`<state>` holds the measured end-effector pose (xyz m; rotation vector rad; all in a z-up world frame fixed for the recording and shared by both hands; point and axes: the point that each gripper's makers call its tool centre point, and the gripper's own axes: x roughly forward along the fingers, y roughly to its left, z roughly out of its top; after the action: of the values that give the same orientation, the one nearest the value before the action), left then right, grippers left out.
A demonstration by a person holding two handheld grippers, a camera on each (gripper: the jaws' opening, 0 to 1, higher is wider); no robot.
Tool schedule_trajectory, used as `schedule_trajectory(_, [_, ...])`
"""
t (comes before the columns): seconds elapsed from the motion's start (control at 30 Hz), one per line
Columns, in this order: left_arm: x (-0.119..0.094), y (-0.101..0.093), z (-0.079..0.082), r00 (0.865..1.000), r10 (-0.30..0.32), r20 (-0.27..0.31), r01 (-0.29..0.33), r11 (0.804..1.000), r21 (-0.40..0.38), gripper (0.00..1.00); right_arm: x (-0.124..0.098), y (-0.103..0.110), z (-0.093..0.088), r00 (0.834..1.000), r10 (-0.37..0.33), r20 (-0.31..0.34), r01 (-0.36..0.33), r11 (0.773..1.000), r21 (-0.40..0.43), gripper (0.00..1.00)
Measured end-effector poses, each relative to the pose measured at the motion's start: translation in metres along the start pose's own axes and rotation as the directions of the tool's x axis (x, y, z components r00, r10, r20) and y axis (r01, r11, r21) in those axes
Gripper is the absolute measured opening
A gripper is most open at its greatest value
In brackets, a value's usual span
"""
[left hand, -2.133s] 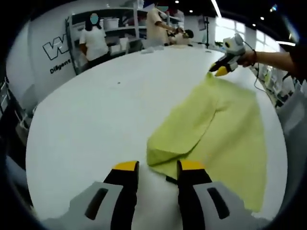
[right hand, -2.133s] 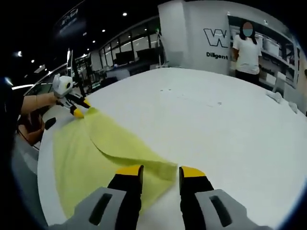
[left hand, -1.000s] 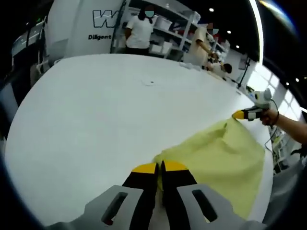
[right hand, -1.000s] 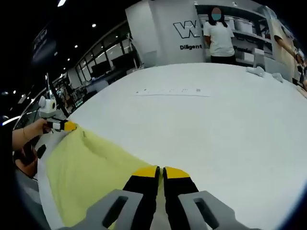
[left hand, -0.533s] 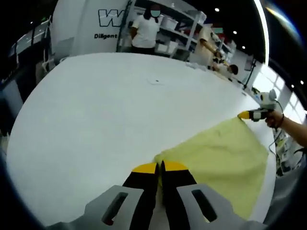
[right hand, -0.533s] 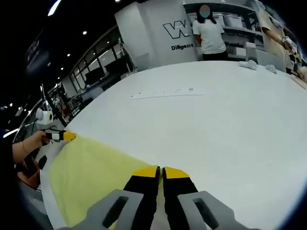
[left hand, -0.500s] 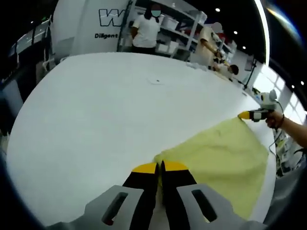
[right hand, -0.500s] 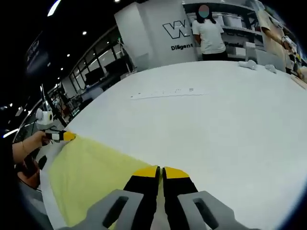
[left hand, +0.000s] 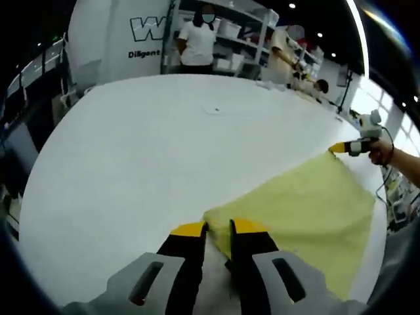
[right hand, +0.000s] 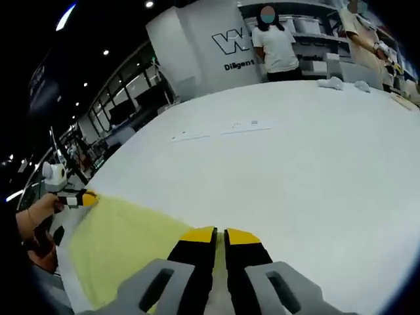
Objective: Fold the garment on the visible template until the final outline fits inside the template.
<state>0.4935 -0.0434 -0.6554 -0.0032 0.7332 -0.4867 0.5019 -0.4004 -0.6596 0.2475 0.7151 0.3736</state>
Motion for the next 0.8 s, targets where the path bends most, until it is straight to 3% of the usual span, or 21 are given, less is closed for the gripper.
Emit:
schedule_trajectory(0.13, [-0.015,-0.003,0.001,1.000,0.005,0.001,-0.005,1.000,0.013,0.37,-0.014,0.005,0.001,1.000,-0.003,0.007,0.003,1.000,-0.004,0.33])
schedule_trajectory(0.3, [-0.036,-0.009,-0.002,1.000,0.020,0.010,-0.020,0.999,0.030,0.60,-0.033,0.018,-0.004,1.000,0.011,0.004,-0.011,0.999,-0.042,0.62])
schedule_trajectory(0.63, [-0.074,-0.030,-0.013,0.999,0.041,0.032,-0.042,0.999,0.035,0.86,-0.075,0.054,-0.022,0.998,0.062,-0.012,-0.063,0.993,-0.104,0.86])
schedule_trajectory(0.8, [-0.094,-0.045,-0.018,0.999,0.033,0.035,-0.035,0.998,0.058,0.94,-0.096,0.070,-0.027,0.997,0.075,-0.005,-0.075,0.989,-0.130,0.94])
